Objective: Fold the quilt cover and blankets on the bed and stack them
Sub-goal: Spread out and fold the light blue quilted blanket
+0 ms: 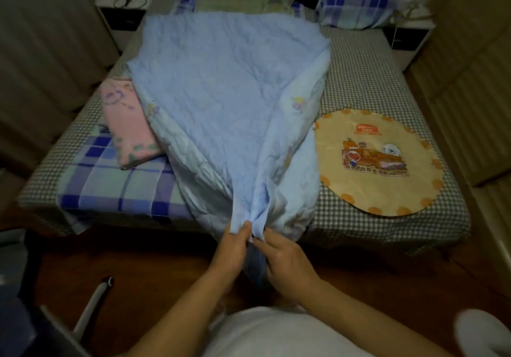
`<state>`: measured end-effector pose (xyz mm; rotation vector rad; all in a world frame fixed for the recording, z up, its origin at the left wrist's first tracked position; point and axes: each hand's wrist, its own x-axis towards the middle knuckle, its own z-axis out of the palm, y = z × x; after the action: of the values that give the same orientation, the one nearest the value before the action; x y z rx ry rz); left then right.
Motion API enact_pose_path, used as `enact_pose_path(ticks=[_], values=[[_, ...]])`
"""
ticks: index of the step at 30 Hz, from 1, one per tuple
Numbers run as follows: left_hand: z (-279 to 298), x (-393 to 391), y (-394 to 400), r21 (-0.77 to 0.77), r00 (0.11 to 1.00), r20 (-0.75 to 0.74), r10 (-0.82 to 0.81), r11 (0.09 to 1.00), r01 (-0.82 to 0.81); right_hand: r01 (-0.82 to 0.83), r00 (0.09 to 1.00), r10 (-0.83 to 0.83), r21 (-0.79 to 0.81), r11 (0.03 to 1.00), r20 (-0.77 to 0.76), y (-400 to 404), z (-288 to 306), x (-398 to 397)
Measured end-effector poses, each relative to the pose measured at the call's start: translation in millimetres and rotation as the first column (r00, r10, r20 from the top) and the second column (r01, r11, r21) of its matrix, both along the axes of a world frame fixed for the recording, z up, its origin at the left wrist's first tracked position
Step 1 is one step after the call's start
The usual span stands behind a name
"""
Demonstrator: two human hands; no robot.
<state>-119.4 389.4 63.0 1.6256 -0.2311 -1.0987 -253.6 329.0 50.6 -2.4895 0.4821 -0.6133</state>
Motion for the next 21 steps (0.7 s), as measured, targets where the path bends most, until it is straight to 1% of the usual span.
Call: enact_pose_path(ticks=[1,2,3,5,6,7,8,9,10,11,12,13,15,16,17,18,20,21], values=[[1,5,-1,-0.021,1.0,-0.015,-0.001,1.0,0.001,0.028,1.0,-0.028,0.021,0.999,-0.011,2,5,4],[2,10,-2,-0.033,1.0,0.011,-0.018,0.999,0.018,0.033,0.999,-0.032,0.042,0.999,-0.032,3,9,7],[3,16,-2,-0.037,0.997,0.059,-0.041,0.998,0.043,0.013,0.998,-0.008,0.071,0.997,-0.067,4,13,11],[4,26,-1,0.037,0.965,0.231,-0.126,0.992,0.121,-0.082,0.984,0.101,0.131,0.988,-0.149,4,19,18],[3,29,-1,0.079,0.942,0.295,-0.161,0.986,0.144,-0.117,0.971,0.156,0.213,0.97,-0.179,5,19,22],[0,33,-1,0.109,0.925,0.335,-0.179,0.983,0.151,-0.094,0.966,0.171,0.357,0.929,-0.192,6,22,26],[1,35,1,0.118,0.914,0.362,-0.181,0.982,0.148,-0.003,0.978,0.115,0.547,0.837,-0.171,7,24,29],[3,37,3,0.114,0.903,0.392,-0.179,0.983,0.145,0.131,0.987,-0.027,0.706,0.696,-0.157,5,22,30],[5,38,6,0.103,0.888,0.425,-0.177,0.984,0.146,0.266,0.96,-0.231,0.788,0.555,-0.161,-1,20,33],[8,37,8,0.091,0.872,0.456,-0.176,0.984,0.151,0.385,0.886,-0.422,0.817,0.429,-0.195,-10,18,37],[10,35,11,0.082,0.859,0.475,-0.191,0.982,0.172,0.433,0.821,-0.524,0.843,0.318,-0.225,-20,16,42],[11,31,12,0.066,0.844,0.493,-0.21,0.977,0.205,0.416,0.801,-0.545,0.885,0.208,-0.248,-31,17,49],[10,25,14,0.049,0.795,0.549,-0.259,0.959,0.279,0.318,0.81,-0.518,0.948,-0.002,-0.273,-51,19,70],[8,23,15,0.061,0.76,0.584,-0.286,0.949,0.31,0.308,0.805,-0.508,0.948,-0.08,-0.305,-59,17,80],[5,22,16,0.087,0.721,0.616,-0.316,0.938,0.337,0.325,0.806,-0.474,0.935,-0.143,-0.353,-66,13,89],[3,21,17,0.122,0.689,0.637,-0.345,0.928,0.352,0.351,0.803,-0.448,0.92,-0.175,-0.392,-69,8,94],[0,20,21,0.179,0.669,0.638,-0.382,0.918,0.354,0.461,0.757,-0.444,0.873,-0.158,-0.48,-67,7,96],[-1,20,23,0.187,0.688,0.618,-0.379,0.922,0.34,0.496,0.727,-0.479,0.859,-0.129,-0.492,-66,5,91]])
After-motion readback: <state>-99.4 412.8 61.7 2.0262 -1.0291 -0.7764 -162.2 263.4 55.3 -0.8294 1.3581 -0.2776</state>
